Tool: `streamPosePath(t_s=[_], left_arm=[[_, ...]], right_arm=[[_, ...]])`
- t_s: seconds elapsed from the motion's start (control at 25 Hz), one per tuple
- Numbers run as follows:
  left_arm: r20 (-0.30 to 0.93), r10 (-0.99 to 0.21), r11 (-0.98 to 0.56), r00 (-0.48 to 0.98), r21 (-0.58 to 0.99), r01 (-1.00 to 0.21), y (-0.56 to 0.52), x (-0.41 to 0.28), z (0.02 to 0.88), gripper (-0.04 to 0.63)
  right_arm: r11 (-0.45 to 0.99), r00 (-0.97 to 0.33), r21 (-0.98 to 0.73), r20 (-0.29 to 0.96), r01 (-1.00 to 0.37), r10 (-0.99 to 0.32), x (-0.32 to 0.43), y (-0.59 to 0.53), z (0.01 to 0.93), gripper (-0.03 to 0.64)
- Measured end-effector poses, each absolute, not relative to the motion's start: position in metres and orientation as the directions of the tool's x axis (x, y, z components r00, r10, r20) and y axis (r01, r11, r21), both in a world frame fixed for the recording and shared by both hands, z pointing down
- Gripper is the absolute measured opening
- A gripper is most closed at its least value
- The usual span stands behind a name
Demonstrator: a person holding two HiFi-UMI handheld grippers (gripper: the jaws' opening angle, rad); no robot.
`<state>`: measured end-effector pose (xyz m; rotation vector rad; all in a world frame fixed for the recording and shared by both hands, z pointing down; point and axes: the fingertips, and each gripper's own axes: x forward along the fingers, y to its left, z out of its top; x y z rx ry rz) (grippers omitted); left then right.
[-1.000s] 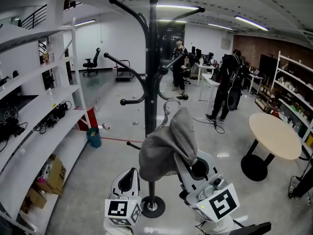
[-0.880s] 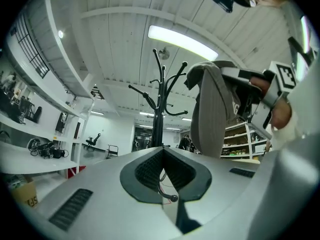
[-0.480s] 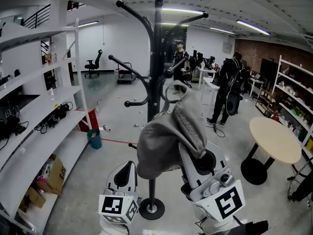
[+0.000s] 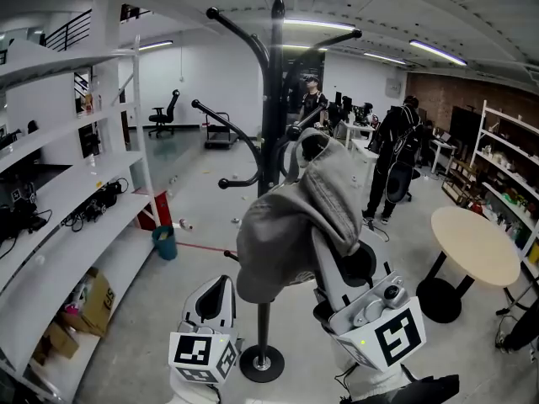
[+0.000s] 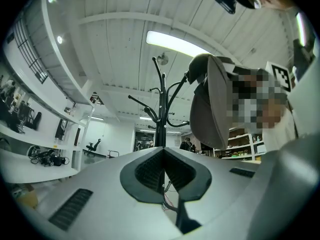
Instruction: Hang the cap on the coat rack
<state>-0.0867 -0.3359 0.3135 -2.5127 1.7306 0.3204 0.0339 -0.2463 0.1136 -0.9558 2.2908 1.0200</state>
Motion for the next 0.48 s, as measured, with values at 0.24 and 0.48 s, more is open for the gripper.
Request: streamPosePath(t_s=[0.24,0.48], left_arm=[[-0.201,-0.919,-0.359,0.34,0.068,-0.931,-0.338,-0.088,0.316,0.003],[-0.201,-0.918,-0.36,0.341,0.067,-0.93,-0.338,-0.084,0.316,0.003]], right_arm=[[0.492,-0.66,0.46,-0.642,-0.739,-0.391,0.03,-0.243,0.106,0.023],[0.501,-0.651,0.44,-0.641,-0.745,-0.406,0.034,-0.261,0.104,0.023]])
